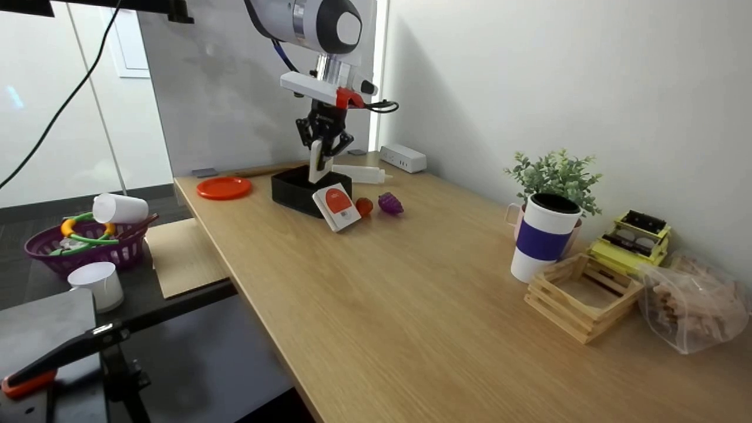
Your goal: Put the yellow-white book and the red fruit plush toy in the black box
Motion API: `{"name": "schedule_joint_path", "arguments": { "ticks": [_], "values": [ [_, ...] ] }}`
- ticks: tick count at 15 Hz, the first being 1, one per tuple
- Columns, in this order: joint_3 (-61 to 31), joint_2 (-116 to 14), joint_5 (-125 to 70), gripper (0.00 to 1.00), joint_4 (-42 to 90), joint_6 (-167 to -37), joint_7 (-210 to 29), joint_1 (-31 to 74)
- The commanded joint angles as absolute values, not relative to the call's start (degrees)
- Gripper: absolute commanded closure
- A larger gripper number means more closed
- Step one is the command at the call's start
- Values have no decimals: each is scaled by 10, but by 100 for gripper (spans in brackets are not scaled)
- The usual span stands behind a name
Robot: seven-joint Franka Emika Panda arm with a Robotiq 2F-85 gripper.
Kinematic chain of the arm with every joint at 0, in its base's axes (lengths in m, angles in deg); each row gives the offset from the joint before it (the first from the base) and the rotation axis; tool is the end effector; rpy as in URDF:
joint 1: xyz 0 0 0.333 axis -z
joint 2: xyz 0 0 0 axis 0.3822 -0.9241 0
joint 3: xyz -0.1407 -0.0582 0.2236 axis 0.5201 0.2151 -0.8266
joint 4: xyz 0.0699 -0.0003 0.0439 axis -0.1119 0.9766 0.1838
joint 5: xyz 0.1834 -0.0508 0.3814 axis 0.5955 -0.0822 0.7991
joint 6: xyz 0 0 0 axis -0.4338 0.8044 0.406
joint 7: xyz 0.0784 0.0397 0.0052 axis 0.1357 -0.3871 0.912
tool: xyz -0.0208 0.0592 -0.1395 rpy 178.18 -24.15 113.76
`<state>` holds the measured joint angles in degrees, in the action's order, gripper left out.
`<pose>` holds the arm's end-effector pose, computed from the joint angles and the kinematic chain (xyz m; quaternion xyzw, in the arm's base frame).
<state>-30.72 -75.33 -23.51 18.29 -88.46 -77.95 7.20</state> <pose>0.6213 0.3085 0.1390 -0.9579 -0.2722 0.0626 0.0667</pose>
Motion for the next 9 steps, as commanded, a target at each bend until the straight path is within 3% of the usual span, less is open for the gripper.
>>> {"name": "schedule_joint_path", "arguments": {
  "ticks": [1,9],
  "values": [
    [-324,-797,-210,96,145,-861,-753,89],
    [-326,-845,-186,96,69,-836,-761,88]
  ]
}}
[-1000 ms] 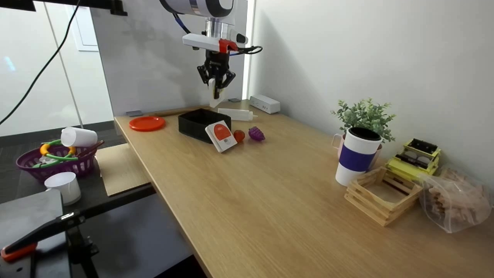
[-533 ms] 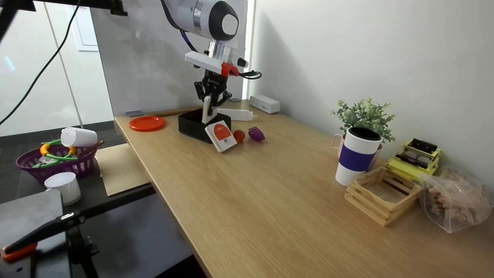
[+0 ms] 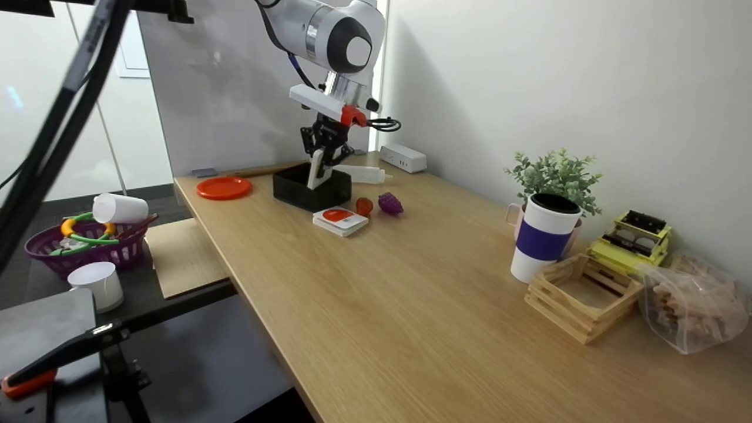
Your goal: Put the yellow-white book and the red fruit plush toy in the black box
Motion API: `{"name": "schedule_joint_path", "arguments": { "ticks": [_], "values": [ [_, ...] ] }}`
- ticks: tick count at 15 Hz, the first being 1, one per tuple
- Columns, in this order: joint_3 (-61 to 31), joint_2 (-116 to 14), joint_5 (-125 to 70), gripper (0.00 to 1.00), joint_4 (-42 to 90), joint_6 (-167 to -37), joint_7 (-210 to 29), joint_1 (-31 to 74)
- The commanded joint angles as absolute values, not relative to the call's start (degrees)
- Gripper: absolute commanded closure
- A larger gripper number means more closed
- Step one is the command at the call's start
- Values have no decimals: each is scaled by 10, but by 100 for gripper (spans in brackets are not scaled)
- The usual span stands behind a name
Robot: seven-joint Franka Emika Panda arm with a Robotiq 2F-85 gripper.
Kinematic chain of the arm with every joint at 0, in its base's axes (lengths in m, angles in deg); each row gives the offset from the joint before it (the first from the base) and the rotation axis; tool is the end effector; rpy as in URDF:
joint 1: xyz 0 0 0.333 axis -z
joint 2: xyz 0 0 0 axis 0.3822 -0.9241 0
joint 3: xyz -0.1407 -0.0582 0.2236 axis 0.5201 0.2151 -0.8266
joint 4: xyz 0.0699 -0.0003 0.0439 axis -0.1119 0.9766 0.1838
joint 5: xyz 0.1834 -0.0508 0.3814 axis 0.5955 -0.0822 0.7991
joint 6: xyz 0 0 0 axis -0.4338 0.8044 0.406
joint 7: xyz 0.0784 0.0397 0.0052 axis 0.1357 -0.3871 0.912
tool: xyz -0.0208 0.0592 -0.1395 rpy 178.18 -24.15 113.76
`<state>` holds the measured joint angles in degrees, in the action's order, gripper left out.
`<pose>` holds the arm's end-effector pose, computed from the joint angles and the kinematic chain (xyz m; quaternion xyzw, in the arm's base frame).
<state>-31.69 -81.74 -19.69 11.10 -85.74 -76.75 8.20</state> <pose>0.6339 0.3145 0.1182 -0.9571 -0.2556 0.0834 0.1080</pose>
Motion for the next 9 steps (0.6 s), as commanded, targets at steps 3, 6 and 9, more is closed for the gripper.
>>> {"name": "schedule_joint_path", "arguments": {
  "ticks": [3,6,9],
  "values": [
    [-324,-854,-190,96,50,-822,-761,86],
    [-322,-856,-191,96,39,-816,-763,85],
    [-319,-846,-196,96,46,-826,-768,82]
  ]
}}
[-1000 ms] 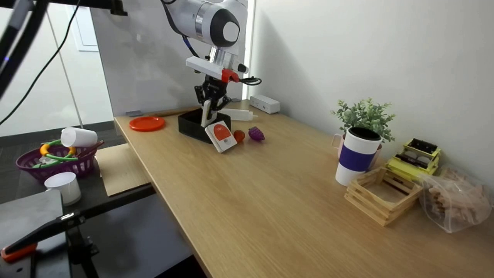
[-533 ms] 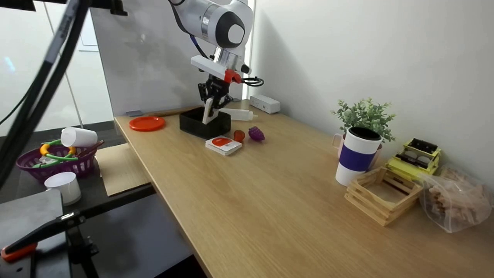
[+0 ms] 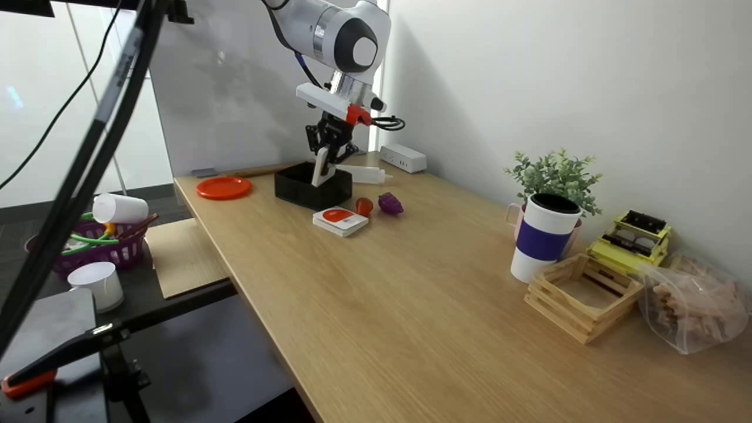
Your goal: Put the yellow-white book and the red fruit plush toy in the black box
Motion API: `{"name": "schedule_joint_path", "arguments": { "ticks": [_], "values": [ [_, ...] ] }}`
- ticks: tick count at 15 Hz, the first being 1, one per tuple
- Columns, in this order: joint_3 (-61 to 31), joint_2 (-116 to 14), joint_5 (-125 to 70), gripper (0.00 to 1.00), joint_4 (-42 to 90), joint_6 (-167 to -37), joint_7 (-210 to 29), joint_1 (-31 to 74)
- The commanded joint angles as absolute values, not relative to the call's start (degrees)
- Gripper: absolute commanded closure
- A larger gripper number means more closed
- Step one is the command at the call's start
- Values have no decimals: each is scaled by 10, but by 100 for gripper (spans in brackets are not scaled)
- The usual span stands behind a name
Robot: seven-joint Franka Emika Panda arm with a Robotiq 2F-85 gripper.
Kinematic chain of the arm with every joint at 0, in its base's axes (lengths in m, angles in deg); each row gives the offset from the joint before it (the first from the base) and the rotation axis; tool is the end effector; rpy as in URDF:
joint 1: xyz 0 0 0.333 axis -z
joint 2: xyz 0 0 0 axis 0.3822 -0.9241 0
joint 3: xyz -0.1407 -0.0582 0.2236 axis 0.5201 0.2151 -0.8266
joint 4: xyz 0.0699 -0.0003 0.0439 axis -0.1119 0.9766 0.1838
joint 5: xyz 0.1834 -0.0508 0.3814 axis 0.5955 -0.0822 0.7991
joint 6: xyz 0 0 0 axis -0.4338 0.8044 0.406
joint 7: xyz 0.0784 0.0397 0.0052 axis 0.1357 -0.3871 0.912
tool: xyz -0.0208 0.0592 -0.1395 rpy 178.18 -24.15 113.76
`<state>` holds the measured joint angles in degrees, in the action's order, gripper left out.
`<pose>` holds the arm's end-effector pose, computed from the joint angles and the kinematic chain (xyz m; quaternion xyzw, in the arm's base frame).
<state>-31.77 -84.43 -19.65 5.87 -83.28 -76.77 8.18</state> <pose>0.6478 0.3168 0.1239 -0.9570 -0.2537 0.0829 0.1135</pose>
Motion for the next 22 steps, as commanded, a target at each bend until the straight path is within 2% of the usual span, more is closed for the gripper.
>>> {"name": "schedule_joint_path", "arguments": {
  "ticks": [1,11,22],
  "values": [
    [-318,-842,-196,96,50,-829,-769,82],
    [-327,-851,-188,96,38,-862,-746,90],
    [-300,-922,-212,96,-34,-830,-780,74]
  ]
}}
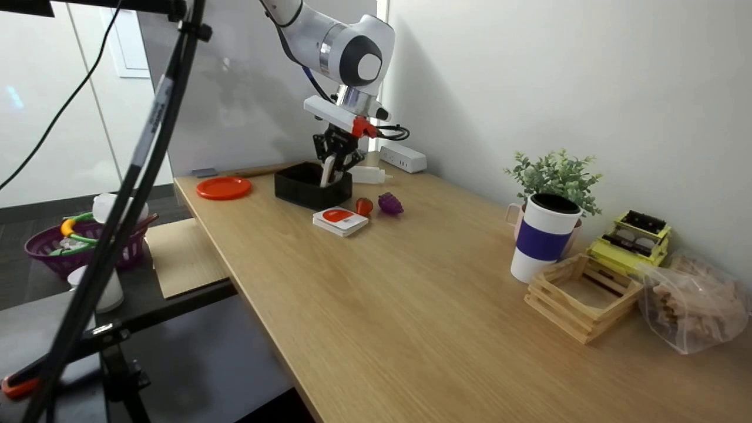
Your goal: Put the yellow-white book and the red fruit plush toy in the black box
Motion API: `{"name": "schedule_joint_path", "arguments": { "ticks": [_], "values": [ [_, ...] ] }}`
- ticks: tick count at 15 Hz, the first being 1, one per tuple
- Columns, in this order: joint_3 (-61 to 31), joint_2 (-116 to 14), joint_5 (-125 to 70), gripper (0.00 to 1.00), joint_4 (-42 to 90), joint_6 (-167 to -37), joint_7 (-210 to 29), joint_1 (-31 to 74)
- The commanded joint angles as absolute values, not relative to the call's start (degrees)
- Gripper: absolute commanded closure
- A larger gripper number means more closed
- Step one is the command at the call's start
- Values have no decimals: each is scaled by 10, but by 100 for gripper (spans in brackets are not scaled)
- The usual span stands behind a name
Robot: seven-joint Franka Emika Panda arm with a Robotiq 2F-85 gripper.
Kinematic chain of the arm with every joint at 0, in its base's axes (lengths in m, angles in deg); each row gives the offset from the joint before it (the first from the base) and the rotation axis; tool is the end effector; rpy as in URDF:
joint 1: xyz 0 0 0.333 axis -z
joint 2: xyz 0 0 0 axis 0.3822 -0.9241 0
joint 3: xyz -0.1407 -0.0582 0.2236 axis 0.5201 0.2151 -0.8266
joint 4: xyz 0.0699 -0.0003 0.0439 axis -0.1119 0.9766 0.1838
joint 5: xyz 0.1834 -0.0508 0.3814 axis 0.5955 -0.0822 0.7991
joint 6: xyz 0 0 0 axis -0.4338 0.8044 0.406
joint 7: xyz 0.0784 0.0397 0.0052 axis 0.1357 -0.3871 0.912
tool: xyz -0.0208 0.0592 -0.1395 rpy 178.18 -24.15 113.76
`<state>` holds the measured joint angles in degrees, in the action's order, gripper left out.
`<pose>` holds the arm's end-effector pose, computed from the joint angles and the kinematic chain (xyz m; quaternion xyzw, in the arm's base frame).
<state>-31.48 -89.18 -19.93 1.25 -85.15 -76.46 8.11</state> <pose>0.6631 0.3149 0.1030 -0.9592 -0.2482 0.0673 0.1171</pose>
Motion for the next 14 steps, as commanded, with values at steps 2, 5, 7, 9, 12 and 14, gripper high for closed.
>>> {"name": "schedule_joint_path", "arguments": {
  "ticks": [2,5,7,9,12,14],
  "values": [
    [-291,-933,-217,96,-45,-829,-797,73],
    [-283,-935,-217,96,-53,-828,-817,73],
    [-280,-934,-218,96,-52,-831,-828,72],
    [-279,-934,-217,94,-52,-832,-833,74],
    [-278,-934,-216,56,-54,-830,-838,74],
    [-278,-934,-217,40,-55,-828,-839,74]
  ]
}}
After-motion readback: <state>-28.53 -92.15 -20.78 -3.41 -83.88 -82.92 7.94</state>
